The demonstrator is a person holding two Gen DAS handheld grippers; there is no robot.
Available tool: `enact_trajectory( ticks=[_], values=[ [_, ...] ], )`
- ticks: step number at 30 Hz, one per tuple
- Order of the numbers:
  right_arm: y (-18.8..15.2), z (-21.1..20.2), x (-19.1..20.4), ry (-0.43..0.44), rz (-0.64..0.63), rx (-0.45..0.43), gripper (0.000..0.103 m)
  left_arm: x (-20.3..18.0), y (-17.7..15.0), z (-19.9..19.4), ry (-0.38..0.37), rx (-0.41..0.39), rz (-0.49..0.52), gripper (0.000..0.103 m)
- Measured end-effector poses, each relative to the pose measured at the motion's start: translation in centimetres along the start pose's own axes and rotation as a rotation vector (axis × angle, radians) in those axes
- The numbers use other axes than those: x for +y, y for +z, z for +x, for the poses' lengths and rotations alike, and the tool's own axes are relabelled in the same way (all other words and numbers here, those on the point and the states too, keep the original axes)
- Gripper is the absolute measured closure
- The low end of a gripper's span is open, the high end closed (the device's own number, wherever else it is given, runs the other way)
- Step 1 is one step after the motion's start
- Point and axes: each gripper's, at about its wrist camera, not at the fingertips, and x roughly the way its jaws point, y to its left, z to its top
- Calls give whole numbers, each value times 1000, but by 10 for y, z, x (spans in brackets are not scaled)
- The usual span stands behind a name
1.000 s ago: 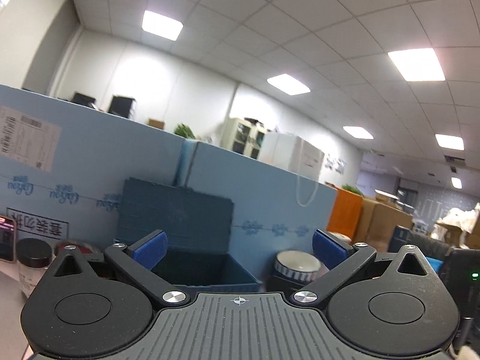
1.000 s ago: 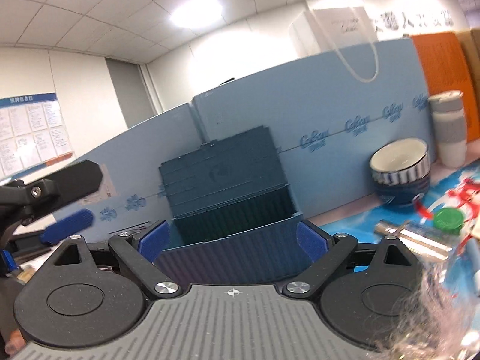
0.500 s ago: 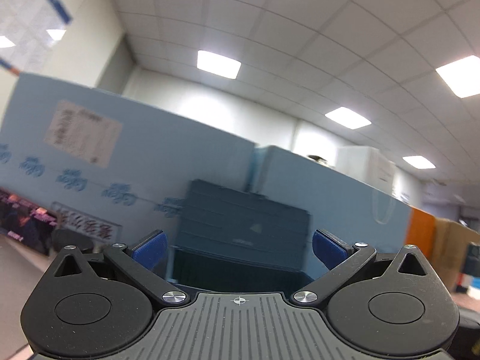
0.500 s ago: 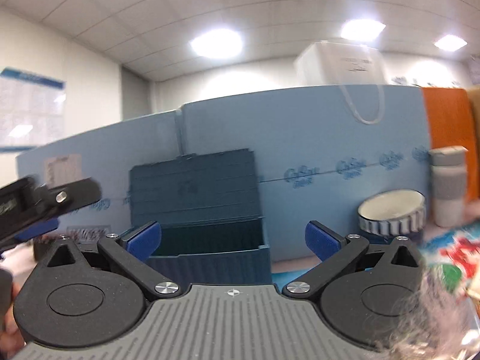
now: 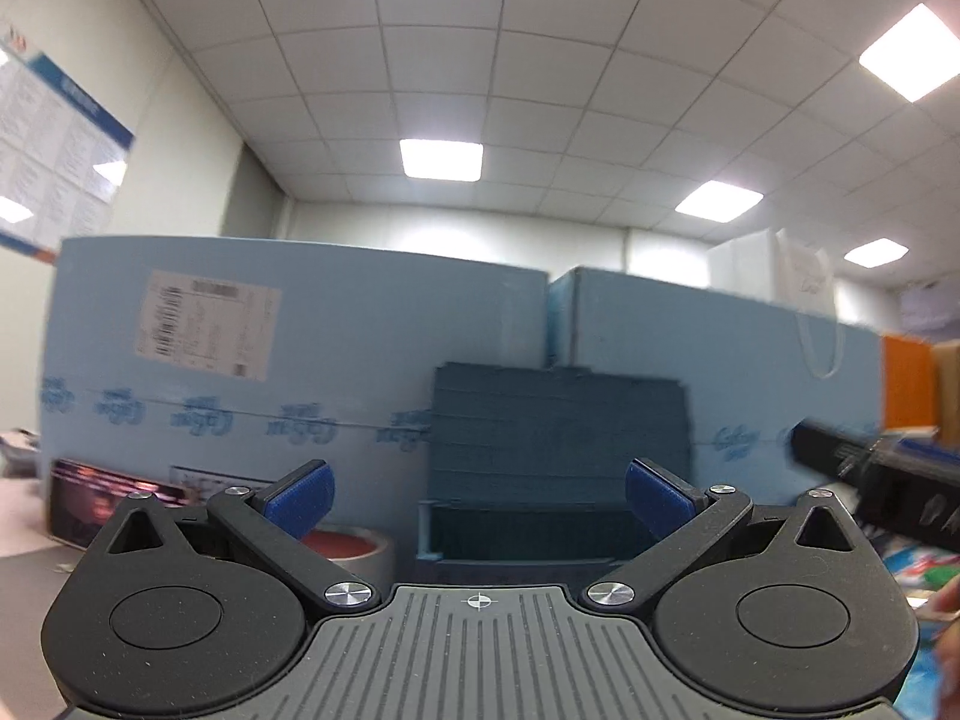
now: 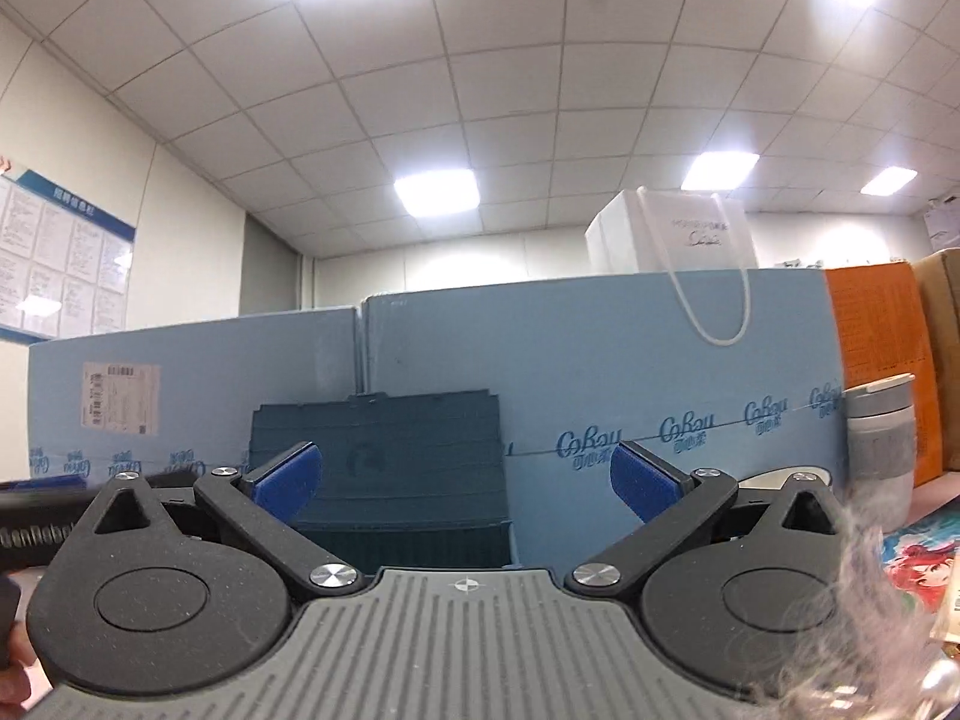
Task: Organize rigid objects
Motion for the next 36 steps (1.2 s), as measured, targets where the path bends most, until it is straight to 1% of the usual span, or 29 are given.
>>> enact_trajectory(
  ticks=[2,4,7,13,17,20,26,29,33,36],
  values=[
    [0,-4,1,-4,-8,-19,0,1,0,1,34,0,0,0],
    [-1,-5,6,11,-30,-24,0,3,0,-1,62,-8,-6,0],
    [-2,-1,12,44,-64,6,0,2,0,-5,87,-21,5,0],
    [-1,-3,9,41,-39,-5,0,2,1,-12,91,-65,10,0],
    [-1,-3,9,40,-36,-3,0,2,1,-12,85,-65,13,0],
    [-2,-2,8,40,-35,-2,0,2,1,-14,97,-77,17,0],
    [-1,-2,9,36,-34,8,0,2,1,-13,93,-66,18,0],
    [-1,-1,10,36,-35,8,0,2,1,-15,79,-69,19,0],
    [-1,-1,10,35,-35,9,0,1,1,-21,66,-95,25,0],
    [-1,0,11,36,-36,12,0,1,1,-20,65,-91,25,0]
  ],
)
